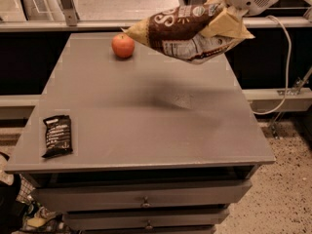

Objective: Move brown chip bag near rxbar chocolate

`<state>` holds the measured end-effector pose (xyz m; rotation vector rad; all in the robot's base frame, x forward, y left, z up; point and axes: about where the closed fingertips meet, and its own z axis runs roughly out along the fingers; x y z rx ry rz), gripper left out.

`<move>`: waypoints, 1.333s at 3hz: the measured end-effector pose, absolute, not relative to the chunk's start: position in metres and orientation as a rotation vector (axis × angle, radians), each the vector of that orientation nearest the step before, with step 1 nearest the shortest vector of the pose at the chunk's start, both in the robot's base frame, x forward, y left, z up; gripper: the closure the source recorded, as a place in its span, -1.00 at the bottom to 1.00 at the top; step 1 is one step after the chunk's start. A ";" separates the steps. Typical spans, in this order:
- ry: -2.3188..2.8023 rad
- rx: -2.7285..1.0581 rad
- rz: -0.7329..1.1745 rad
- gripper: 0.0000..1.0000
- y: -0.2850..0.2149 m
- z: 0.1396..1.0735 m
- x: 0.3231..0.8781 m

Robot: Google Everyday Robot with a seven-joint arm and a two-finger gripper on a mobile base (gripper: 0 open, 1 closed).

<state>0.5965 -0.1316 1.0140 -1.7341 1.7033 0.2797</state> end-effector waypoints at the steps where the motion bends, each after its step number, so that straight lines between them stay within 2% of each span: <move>1: 1.614 -1.803 0.350 1.00 -0.113 1.009 0.561; 3: 1.411 -1.912 0.497 1.00 -0.070 0.993 0.489; 4: 1.336 -1.952 0.512 1.00 -0.053 0.986 0.469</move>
Offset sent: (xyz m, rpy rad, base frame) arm -0.1230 0.0557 -0.0231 0.1207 0.0507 0.3067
